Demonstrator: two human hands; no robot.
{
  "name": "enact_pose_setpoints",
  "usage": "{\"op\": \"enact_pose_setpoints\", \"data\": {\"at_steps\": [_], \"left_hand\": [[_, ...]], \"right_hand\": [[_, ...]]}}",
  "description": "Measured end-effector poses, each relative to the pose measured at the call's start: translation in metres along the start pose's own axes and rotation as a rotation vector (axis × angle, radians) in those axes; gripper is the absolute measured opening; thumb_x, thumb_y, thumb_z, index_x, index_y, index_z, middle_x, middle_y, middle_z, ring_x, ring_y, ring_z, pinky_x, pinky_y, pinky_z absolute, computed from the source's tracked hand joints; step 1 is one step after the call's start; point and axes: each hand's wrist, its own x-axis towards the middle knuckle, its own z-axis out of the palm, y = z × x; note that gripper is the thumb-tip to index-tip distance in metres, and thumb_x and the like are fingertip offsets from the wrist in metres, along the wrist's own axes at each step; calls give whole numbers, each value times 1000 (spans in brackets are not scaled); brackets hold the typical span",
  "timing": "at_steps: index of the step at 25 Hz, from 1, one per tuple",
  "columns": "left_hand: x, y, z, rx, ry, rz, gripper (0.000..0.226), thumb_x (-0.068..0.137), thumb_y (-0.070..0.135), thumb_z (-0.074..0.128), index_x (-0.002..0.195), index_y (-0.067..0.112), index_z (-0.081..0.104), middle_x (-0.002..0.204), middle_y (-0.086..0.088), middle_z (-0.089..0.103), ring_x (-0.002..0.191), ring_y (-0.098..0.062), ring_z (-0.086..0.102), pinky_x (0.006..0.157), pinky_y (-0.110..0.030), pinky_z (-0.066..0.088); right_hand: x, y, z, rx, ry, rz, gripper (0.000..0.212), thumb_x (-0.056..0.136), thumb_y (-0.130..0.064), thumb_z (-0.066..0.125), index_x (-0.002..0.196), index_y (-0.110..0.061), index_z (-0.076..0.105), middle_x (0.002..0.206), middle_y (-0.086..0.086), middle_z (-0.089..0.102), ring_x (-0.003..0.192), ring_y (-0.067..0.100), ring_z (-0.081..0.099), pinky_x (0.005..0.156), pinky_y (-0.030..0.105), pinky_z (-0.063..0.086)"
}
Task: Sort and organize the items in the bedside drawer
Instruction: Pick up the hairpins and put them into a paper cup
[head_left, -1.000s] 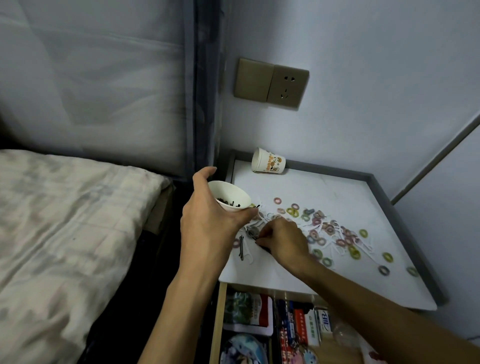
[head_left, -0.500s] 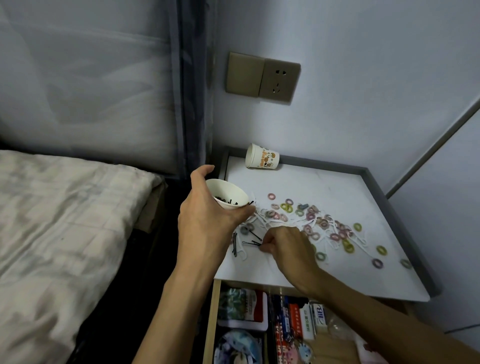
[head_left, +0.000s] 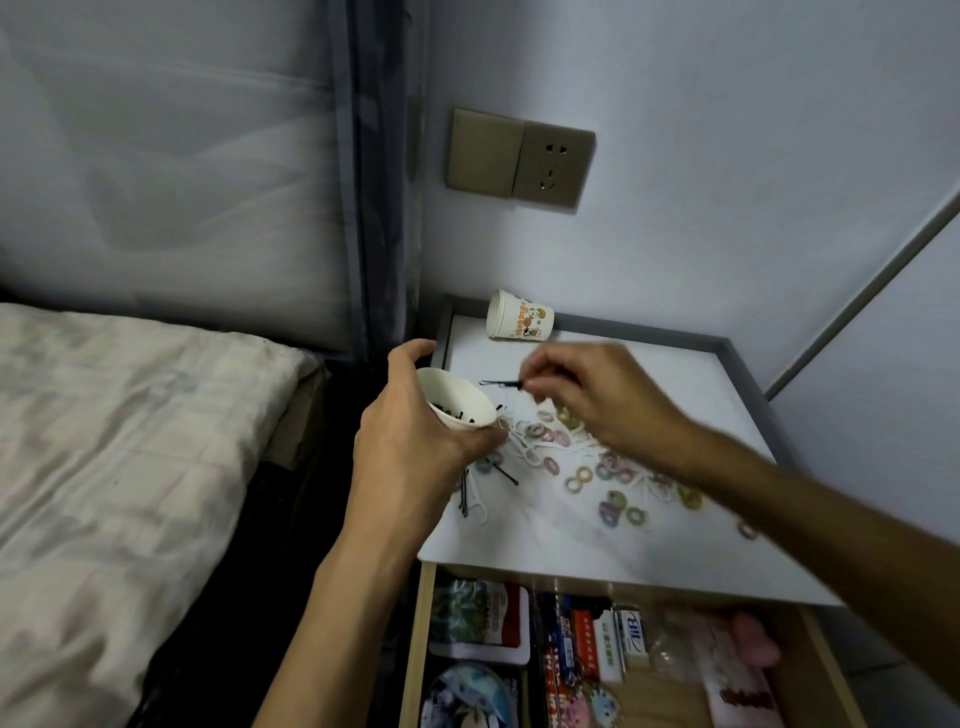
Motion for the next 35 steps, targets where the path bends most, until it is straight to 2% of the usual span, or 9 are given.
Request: {"op": "enact_pose_setpoints", "data": {"at_steps": [3,6,9,11,14,19,24,27,35], "left_hand": [[-1,3,4,34,-35,16,92,62,28,90,138,32,38,101,12,58,80,-2,55,61,-3,41],[-3,4,4,32,-51,27,90,63,26,89,137,31,38,101,15,61,79,7,56,61,-1,40],[0,2,-7,17,37,8,91,60,29,91,136,30,41,106,11,58,85,-3,55,60,-6,40],[4,-4,-17,25,102,-1,93,57,31,91,135,31,42,110,9,57,95,-10,54,65,-13,37],[8,-11,-27,12,154,-11,91,56,31,91,133,30,43,113,6,58,102,-16,56,78,-23,40],[11,-16,-33,16,184,-33,90,56,31,90,132,30,43,111,6,57,100,-16,55,76,-23,39],[13,-17,-30,25,180,-23,90,55,32,90,133,29,44,111,8,57,101,-14,55,76,-22,39],[12,-16,-28,31,173,-18,90,57,31,90,133,29,43,110,8,56,101,-14,55,76,-21,39],[10,-14,-26,47,167,-4,90,58,29,91,134,28,44,108,8,55,98,-12,52,70,-13,33]], "right_hand": [[27,-38,-24,-181,-228,-263,7,89,-16,69,94,-15,74,82,-6,72,76,3,64,70,15,48],[38,-51,-13,-222,-339,-375,10,86,-16,72,96,-16,75,88,-9,73,80,-4,63,74,9,45],[47,-33,-6,-5,-146,-274,10,86,-15,72,95,-16,75,89,-8,73,81,-2,64,73,11,46],[55,-4,4,-21,-94,-169,7,87,-16,71,93,-17,75,89,-8,72,82,-1,64,71,10,45],[67,44,36,-208,-256,-78,8,88,-14,71,95,-15,74,91,-6,69,82,2,62,73,17,46],[84,76,77,-392,-293,-132,14,87,-13,68,100,-18,70,94,-3,65,87,13,59,73,24,46],[84,83,84,-408,-364,-74,8,84,-16,70,92,-18,71,93,-3,65,88,15,59,77,31,49],[84,82,81,-438,-385,-27,1,84,-19,68,85,-19,69,90,-3,64,86,16,58,74,31,47],[69,96,74,-440,-380,28,11,94,-18,59,83,-19,59,90,-4,60,85,15,55,70,28,40]]}}
